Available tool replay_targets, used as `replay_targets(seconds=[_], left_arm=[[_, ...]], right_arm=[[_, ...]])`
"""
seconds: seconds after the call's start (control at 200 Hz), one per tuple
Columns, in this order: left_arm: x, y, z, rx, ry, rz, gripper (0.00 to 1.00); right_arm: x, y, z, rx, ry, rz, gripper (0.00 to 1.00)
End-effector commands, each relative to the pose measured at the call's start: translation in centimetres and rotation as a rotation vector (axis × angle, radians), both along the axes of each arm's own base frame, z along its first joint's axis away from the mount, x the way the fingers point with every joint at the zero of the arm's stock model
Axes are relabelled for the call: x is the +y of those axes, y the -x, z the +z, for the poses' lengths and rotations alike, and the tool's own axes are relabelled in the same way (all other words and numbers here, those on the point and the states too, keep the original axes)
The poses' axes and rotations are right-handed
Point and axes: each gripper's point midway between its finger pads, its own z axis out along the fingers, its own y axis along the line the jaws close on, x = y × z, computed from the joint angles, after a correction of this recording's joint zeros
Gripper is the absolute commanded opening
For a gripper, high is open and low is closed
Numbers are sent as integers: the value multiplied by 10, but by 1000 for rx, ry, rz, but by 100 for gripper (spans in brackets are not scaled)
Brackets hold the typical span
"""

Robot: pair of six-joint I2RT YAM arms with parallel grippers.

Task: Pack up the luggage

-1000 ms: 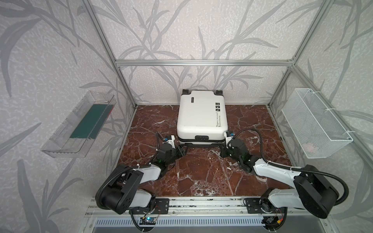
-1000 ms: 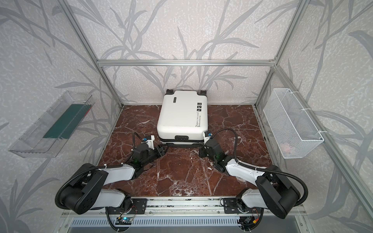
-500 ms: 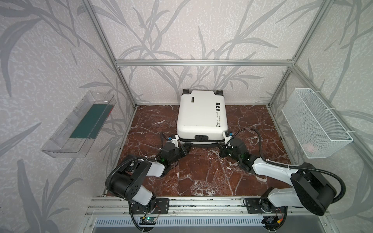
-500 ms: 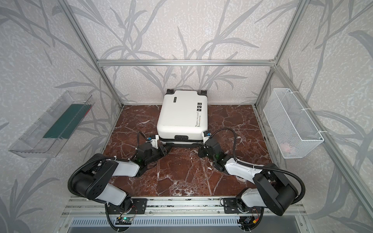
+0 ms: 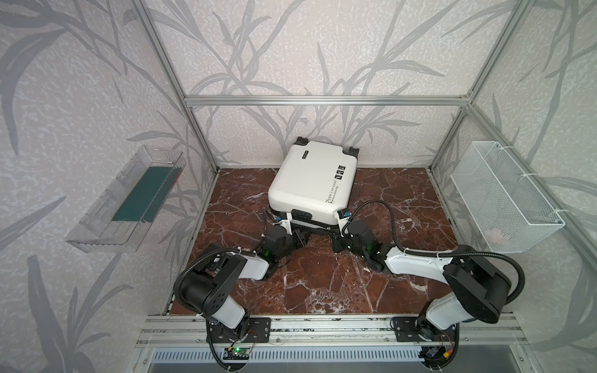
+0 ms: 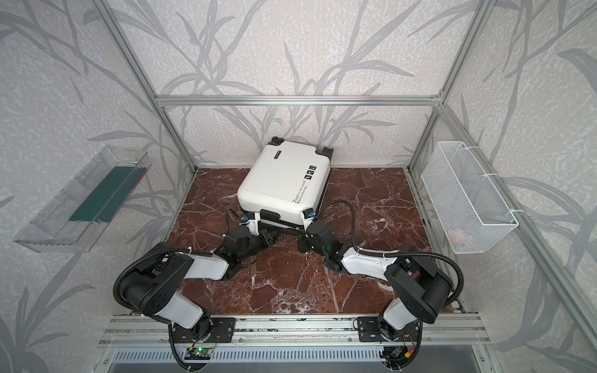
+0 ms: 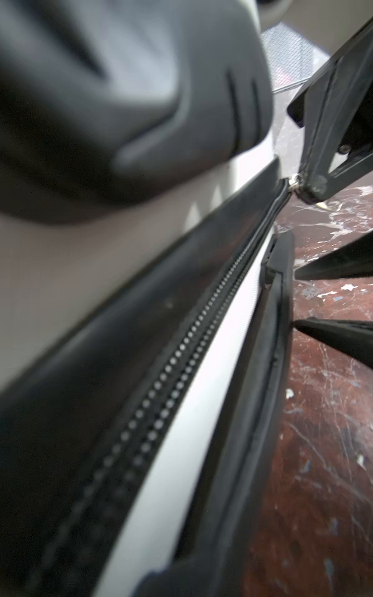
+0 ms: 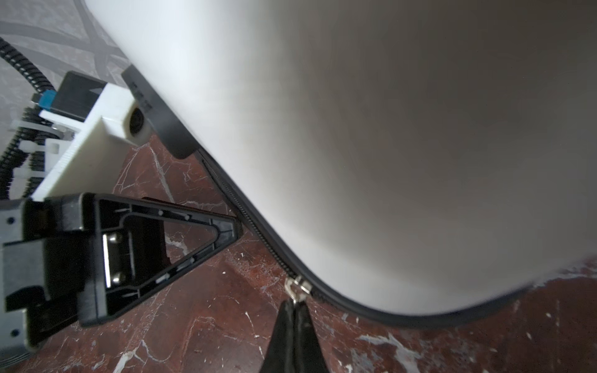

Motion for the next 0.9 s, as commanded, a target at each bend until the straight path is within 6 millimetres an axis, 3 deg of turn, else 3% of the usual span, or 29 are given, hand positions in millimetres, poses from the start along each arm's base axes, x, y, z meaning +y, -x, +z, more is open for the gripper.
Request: replay_targets(seconds=[0.0, 0.12, 0.355, 0.61, 0.895], left_arm=[[-5, -2, 10, -42, 6, -15, 24], [-1, 3, 12, -45, -8, -13, 29], [17, 18, 24, -63, -95, 7, 50], [59, 27, 72, -146, -290, 114, 73], [86, 9, 120, -183, -359, 189, 78]], right_arm=[[14, 8, 6, 8, -37, 47, 0], [1, 6, 4, 4, -28, 11, 0], [-25, 1, -1, 18, -22, -59, 0], [-50, -7, -8, 35, -14, -120, 0], [-73, -11, -9, 47, -19, -155, 0]])
